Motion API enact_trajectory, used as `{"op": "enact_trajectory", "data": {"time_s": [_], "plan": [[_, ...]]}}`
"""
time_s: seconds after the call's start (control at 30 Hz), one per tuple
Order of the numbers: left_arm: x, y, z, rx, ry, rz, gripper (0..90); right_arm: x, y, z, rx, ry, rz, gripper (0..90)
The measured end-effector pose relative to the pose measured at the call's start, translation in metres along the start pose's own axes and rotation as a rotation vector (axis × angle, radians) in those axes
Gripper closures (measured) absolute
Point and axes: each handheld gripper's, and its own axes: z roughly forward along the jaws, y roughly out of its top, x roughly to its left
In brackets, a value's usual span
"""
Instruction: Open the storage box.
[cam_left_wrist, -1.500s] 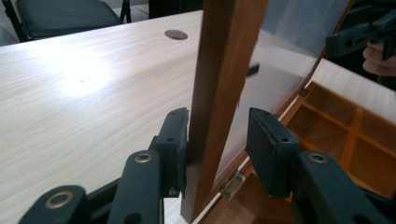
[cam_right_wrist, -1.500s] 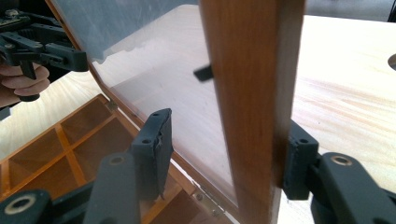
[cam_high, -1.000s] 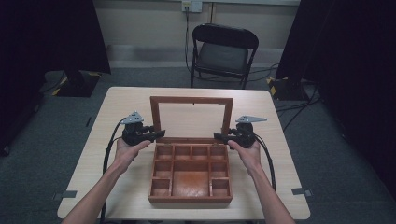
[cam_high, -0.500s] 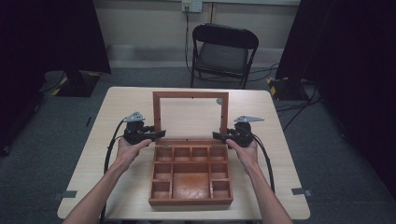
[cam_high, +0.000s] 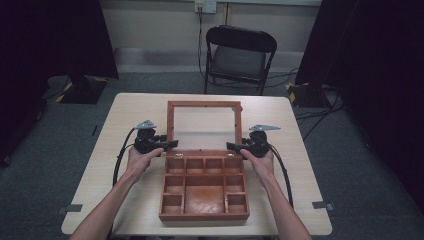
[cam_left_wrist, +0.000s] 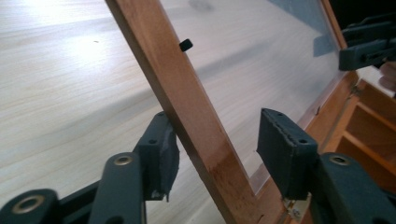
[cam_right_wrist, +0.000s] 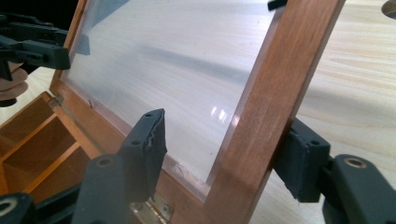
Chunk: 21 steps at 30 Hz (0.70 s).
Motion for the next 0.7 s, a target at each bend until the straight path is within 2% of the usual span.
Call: {"op": "enact_trajectory", "data": {"time_s": [0.1, 0.2, 0.3, 0.37, 0.6, 0.67, 0.7], "plan": [[0.0003, -0.0017, 0.0019, 0.025, 0.011, 0.001, 39.8, -0.0008, -0.0013, 0.0021, 0.015, -0.011, -0.005, 34.1], [0.0038, -0.0061, 0.0027, 0.020, 0.000, -0.018, 38.6, -0.0029, -0.0033, 0.0041, 0.024, -0.010, 0.012, 32.2], [0.0053, -0.0074, 0.0030, 0.027, 0.005, -0.036, 36.1, -0.0039, -0.0041, 0.0055, 0.029, -0.017, 0.015, 28.9], [0.0070, -0.0085, 0.0039, 0.033, -0.011, -0.052, 35.3, -0.0030, -0.0040, 0.0060, 0.036, -0.046, 0.002, 26.9], [0.0078, -0.0097, 0.0064, 0.041, -0.018, -0.077, 32.8, -0.0016, -0.0045, 0.0076, 0.039, -0.057, -0.003, 21.8], [0.0087, -0.0101, 0.0065, 0.046, -0.015, -0.080, 32.1, -0.0020, -0.0045, 0.0070, 0.041, -0.057, -0.001, 22.0], [0.0079, -0.0104, 0.0065, 0.036, 0.008, -0.068, 30.8, -0.0021, -0.0047, 0.0069, 0.046, -0.055, -0.001, 22.0]]}}
